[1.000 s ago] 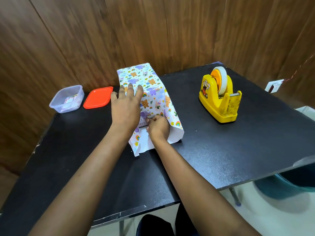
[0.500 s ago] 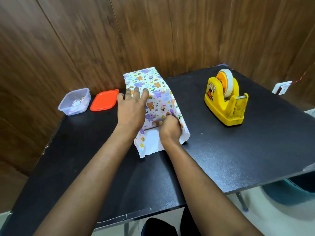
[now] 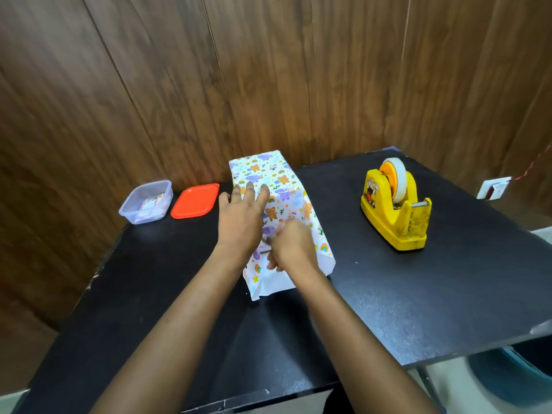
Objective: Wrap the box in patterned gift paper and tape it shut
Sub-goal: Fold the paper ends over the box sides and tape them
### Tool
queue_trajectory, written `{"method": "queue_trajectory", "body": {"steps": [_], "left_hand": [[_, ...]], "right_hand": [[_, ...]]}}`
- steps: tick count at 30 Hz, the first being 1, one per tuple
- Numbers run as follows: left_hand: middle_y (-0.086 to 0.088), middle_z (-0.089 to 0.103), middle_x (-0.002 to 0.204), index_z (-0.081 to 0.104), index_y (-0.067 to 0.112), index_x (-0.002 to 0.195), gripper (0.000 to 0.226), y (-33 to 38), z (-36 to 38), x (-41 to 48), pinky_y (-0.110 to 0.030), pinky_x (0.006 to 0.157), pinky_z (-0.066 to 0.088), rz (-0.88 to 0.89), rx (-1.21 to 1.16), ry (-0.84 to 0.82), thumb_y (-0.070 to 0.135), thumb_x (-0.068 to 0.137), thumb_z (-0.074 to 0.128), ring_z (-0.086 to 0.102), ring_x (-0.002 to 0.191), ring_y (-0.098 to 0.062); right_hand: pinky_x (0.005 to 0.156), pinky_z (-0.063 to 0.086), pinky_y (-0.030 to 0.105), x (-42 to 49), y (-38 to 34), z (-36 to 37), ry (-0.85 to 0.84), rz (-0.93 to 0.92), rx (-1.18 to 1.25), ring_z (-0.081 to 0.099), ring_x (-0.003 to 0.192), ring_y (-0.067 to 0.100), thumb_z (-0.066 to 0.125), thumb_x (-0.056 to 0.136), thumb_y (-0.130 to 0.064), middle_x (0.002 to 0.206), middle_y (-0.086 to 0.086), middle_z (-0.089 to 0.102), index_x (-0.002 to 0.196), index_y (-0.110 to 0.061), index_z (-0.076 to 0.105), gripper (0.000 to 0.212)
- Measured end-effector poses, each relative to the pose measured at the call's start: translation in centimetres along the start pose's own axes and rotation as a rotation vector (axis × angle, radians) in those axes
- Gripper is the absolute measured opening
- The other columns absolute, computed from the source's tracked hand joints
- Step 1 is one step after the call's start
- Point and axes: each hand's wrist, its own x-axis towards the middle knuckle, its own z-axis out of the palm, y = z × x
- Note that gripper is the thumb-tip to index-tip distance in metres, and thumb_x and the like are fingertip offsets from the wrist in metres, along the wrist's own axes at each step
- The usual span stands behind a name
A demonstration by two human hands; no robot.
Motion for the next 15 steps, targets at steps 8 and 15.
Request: {"method": "queue_trajectory", "body": {"steps": [8, 15], "left_hand": [[-0.005, 0.018, 0.156, 0.015, 0.022, 0.15, 0.077, -2.0, 1.4, -2.0, -0.036, 0.108, 0.029, -0.157, -0.381, 0.033, 0.022, 0.088, 0.06, 0.017, 0.144, -0.024], [0.019, 0.046, 0.135, 0.029, 0.037, 0.143, 0.081, -2.8, 3.6, -7.3, -0.021, 0.1, 0.041, -0.388, -1.47, 0.206, 0.036, 0.07, 0.064, 0.046, 0.126, -0.004]], "right_hand": [[0.053, 0.037, 0.025, 7.4, 5.6, -6.3, -0.031, 0.3, 0.436, 0.048, 0.061, 0.019, 0.041, 0.098, -0.035, 0.077, 0.012, 0.057, 0.073, -0.011, 0.053, 0.036], [0.105, 0.039, 0.046, 6.1, 2.1, -5.7, -0.539, 0.183, 0.911, 0.061, 0.109, 0.035, 0.047, 0.094, -0.04, 0.117, 0.022, 0.064, 0.113, 0.004, 0.064, 0.05]]}}
